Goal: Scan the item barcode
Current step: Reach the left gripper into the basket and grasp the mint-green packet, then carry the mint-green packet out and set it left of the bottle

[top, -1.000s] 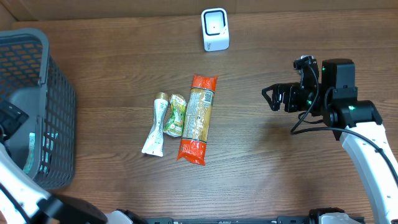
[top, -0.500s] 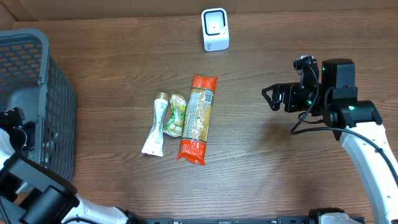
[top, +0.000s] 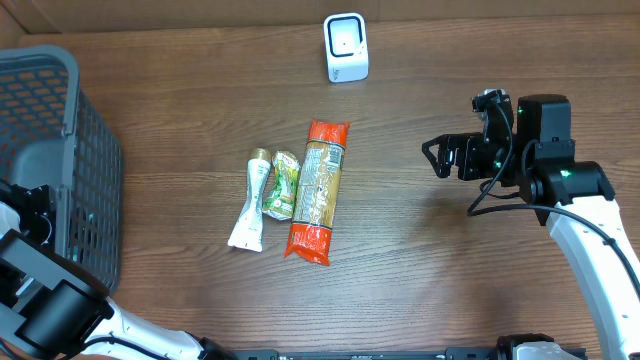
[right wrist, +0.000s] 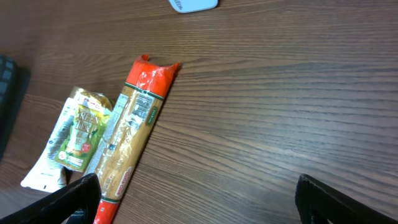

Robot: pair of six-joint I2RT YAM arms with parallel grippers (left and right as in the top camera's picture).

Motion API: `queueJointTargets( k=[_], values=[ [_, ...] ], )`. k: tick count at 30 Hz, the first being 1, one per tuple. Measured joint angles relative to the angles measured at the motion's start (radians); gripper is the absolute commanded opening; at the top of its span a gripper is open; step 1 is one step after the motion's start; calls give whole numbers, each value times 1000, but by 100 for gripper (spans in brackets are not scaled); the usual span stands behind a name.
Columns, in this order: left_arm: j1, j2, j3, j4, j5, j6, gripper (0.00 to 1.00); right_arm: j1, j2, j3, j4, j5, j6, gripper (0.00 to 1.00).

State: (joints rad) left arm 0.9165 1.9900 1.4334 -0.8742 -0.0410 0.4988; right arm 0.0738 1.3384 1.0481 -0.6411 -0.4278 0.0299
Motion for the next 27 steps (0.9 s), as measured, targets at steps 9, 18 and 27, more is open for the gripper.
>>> queueJointTargets(
  k=[9,18,27],
  values=[
    [0,7,10,34,17,25,4,0,0,0,0,13,0,100],
    [-1,13,47,-26,19,-51,4,0,0,0,0,35,0,100],
    [-64,74,433,-306,54,-188,4,0,0,0,1,40,0,100]
  ],
)
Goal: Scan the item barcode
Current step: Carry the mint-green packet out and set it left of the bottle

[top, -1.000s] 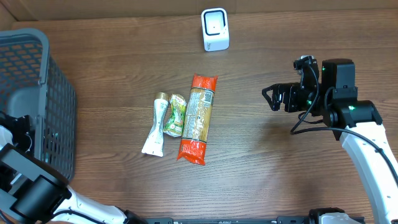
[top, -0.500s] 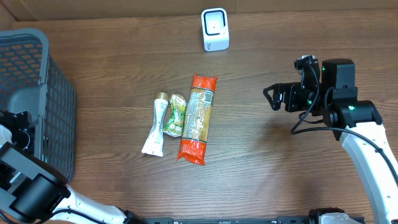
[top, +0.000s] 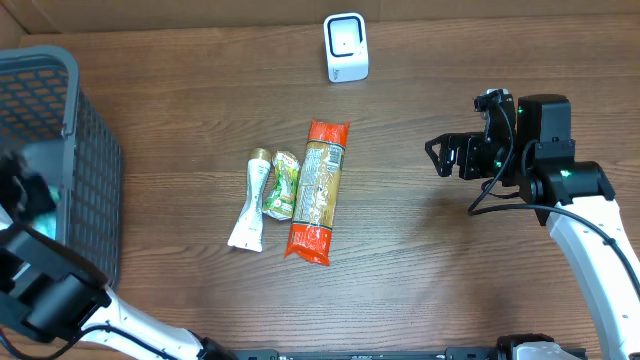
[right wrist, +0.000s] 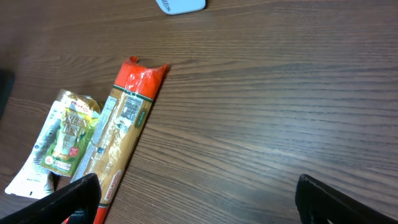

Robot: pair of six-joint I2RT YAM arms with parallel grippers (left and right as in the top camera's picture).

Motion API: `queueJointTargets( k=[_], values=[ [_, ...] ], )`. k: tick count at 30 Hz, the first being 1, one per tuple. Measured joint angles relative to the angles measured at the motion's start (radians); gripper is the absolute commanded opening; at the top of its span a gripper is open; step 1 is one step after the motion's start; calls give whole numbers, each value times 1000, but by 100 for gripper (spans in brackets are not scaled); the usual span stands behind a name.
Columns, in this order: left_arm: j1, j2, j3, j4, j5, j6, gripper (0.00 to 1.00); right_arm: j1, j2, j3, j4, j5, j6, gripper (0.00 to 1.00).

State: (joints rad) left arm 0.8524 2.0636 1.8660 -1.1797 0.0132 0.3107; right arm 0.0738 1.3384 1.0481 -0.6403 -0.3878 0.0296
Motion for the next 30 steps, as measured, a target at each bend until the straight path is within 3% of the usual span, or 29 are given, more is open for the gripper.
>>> queueJointTargets(
  k=[11,17,23,30],
  values=[
    [-206,-2,753,-296,120,-193,4,0,0,0,0,0,0,100],
    [-376,-8,1011,-450,232,-265,4,0,0,0,0,0,0,100],
    [-573,-21,1028,-505,214,-295,4,0,0,0,0,0,0,100],
    [-773,-21,755,-503,26,-389,4,0,0,0,0,0,0,100]
  ],
)
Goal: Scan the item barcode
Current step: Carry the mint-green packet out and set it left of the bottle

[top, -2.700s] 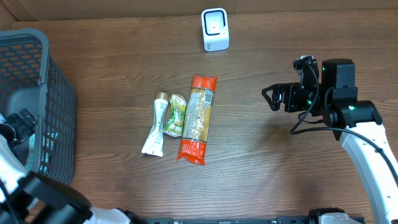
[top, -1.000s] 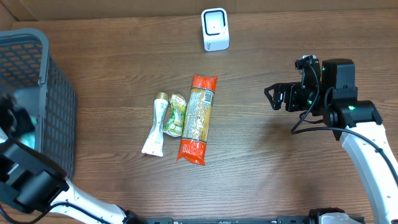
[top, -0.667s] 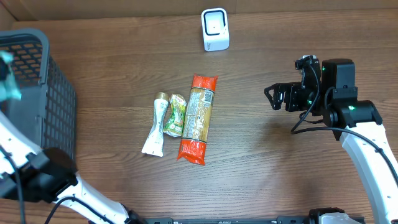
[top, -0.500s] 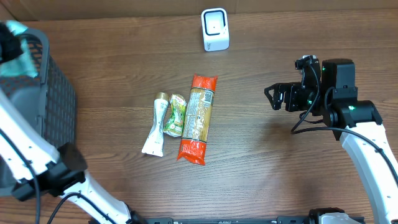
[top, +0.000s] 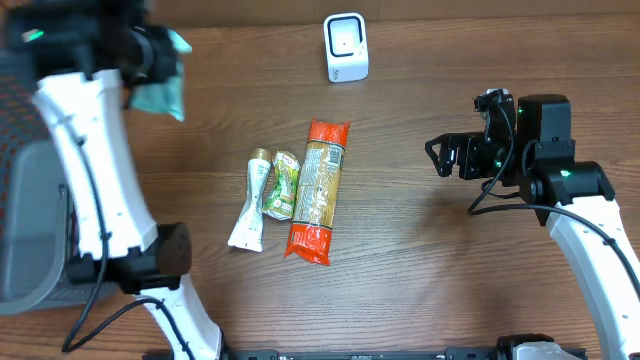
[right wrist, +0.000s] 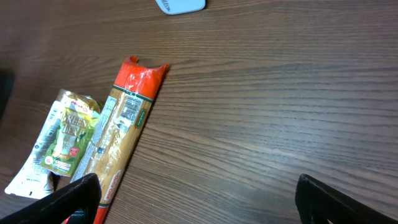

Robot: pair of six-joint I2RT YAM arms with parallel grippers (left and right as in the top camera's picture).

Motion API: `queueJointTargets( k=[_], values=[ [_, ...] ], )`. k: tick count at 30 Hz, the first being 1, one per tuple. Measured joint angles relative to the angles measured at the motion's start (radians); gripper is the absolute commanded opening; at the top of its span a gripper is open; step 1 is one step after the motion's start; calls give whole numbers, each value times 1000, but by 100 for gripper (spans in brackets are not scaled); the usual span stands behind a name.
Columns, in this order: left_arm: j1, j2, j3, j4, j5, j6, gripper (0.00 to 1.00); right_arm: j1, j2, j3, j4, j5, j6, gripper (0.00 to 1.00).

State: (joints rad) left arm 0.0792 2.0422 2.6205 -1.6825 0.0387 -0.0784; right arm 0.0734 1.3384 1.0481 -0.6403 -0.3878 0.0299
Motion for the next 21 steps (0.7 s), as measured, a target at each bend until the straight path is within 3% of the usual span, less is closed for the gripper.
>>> queueJointTargets(
  k=[5,17,19,21],
  values=[
    [-50,0,-270,97,-28,-44,5,0,0,0,0,0,0,100],
    [-79,4,-903,525,-45,-81,4,0,0,0,0,1,0,100],
    [-77,4,-969,581,-48,-81,9,0,0,0,0,2,0,100],
    [-77,4,-1025,631,-48,-81,23,0,0,0,0,3,0,100]
  ],
)
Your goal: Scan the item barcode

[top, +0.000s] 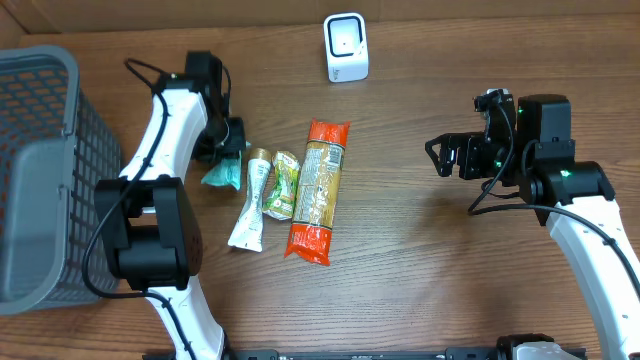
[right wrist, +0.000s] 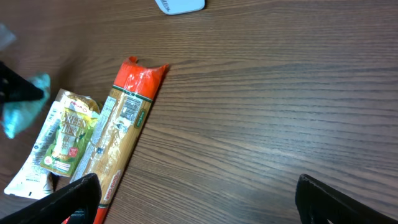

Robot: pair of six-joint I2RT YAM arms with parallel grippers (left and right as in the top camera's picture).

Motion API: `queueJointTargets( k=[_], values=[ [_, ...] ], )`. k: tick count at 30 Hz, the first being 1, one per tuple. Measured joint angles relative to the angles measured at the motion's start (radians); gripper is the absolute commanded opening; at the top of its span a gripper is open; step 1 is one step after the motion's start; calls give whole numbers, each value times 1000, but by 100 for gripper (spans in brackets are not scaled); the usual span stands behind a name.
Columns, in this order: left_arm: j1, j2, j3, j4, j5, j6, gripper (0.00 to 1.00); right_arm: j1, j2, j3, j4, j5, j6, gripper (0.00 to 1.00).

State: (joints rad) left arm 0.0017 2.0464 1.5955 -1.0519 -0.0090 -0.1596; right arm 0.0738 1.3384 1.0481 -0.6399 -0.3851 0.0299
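Note:
The white barcode scanner (top: 346,47) stands at the table's far edge; only its base (right wrist: 180,5) shows in the right wrist view. My left gripper (top: 226,157) is low over the table, shut on a teal packet (top: 221,173), which also shows in the right wrist view (right wrist: 22,112). The packet hangs just left of a white pouch (top: 250,205). Beside the pouch lie a green packet (top: 284,185) and a long orange pasta pack (top: 318,190). My right gripper (top: 440,156) hovers open at the right, with nothing between its fingers (right wrist: 68,202).
A grey mesh basket (top: 60,150) fills the left edge of the table. The left arm reaches from the near left edge up past the basket. Bare wood lies between the pasta pack and the right gripper.
My left gripper, with the teal packet in it, was high at the upper left; it is now down by the table, left of the white pouch. The right arm has not moved.
My left arm was first down at the basket on the left edge. A teal packet then showed at the basket with the arm. After that the gripper held it high at the upper left, and now holds it beside the row of items. The right gripper stayed open and nearly still.

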Motion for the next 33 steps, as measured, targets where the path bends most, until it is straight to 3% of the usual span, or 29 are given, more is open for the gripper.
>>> queueJointTargets(
  k=[2,3,4,5,19,33],
  values=[
    [0,0,-38,29,0,1,38,0,0,0,0,0,0,100],
    [0,0,-52,34,0,-1,52,0,0,0,0,0,0,100],
    [0,0,-63,38,0,-4,81,0,0,0,0,0,0,100],
    [0,0,-69,40,0,-6,99,0,0,0,0,0,0,100],
    [6,-28,2,-23,9,-35,99,0,0,0,0,0,0,100],
    [6,-428,136,-64,82,-38,100,0,0,0,37,-64,0,100]
  ],
)
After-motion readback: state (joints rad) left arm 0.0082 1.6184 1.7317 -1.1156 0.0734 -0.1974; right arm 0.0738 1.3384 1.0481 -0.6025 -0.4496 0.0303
